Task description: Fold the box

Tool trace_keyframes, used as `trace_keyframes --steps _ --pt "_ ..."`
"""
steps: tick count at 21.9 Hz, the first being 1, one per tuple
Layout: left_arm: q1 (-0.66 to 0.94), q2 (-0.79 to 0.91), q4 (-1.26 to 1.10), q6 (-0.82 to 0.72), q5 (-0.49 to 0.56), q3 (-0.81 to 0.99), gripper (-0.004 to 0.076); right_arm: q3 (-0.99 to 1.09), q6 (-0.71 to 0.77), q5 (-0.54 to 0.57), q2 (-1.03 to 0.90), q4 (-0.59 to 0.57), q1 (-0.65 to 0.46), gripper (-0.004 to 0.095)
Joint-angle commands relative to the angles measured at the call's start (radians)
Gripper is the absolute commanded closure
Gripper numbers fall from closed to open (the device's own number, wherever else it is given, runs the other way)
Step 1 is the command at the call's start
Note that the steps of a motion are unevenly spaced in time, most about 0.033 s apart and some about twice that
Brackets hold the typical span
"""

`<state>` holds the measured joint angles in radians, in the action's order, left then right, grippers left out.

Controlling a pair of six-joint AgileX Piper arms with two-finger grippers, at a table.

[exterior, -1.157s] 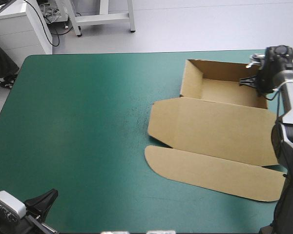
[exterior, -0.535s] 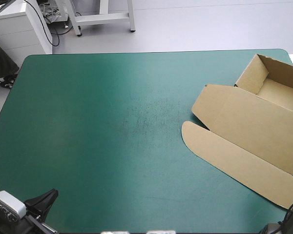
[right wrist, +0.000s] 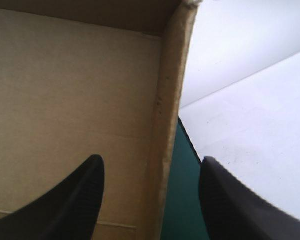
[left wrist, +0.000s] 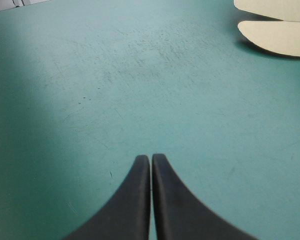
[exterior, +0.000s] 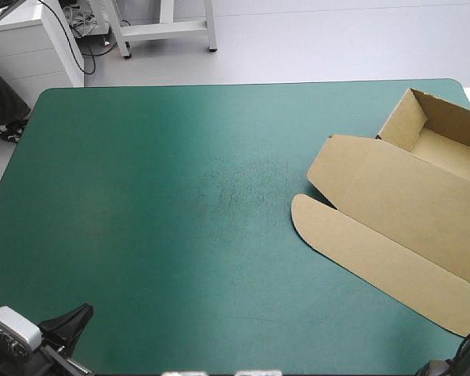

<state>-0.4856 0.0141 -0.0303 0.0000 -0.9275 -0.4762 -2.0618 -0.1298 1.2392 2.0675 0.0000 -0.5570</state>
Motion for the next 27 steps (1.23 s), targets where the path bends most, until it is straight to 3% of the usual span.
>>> trace_keyframes --steps 1,5,10,13,17,18,21,24,27 --pt "-0.007 0.003 -0.003 -0.006 0.075 -0.022 0.0731 -0.026 -0.003 0.015 -0.161 0.023 -0.004 0.0365" --pt "-0.007 0.003 -0.003 -0.006 0.075 -0.022 0.0731 -0.026 -0.020 0.015 -0.330 0.161 0.000 0.0395" --pt "-0.007 0.003 -0.003 -0.006 0.075 -0.022 0.0731 -0.026 -0.083 0.015 -0.499 0.226 0.079 0.0517" --pt "-0.007 0.003 -0.003 -0.006 0.075 -0.022 0.0731 -0.026 -0.099 0.015 -0.602 0.207 0.214 0.0593" --pt "-0.007 0.003 -0.003 -0.039 0.075 -0.022 0.0731 0.029 -0.128 0.015 -0.724 0.204 0.467 0.0853" --pt "-0.007 0.003 -0.003 -0.041 0.075 -0.022 0.0731 0.095 -0.140 0.015 -0.775 0.196 0.553 0.0927" --pt "-0.007 0.003 -0.003 -0.041 0.075 -0.022 0.0731 0.314 -0.112 0.015 -0.925 0.114 0.725 0.0913" --pt "-0.007 0.003 -0.003 -0.041 0.075 -0.022 0.0731 0.541 -0.095 -0.029 -1.088 0.088 0.789 0.0913" --pt "-0.007 0.003 -0.003 -0.041 0.075 -0.022 0.0731 0.817 -0.095 -0.160 -1.310 0.073 0.793 0.0913"
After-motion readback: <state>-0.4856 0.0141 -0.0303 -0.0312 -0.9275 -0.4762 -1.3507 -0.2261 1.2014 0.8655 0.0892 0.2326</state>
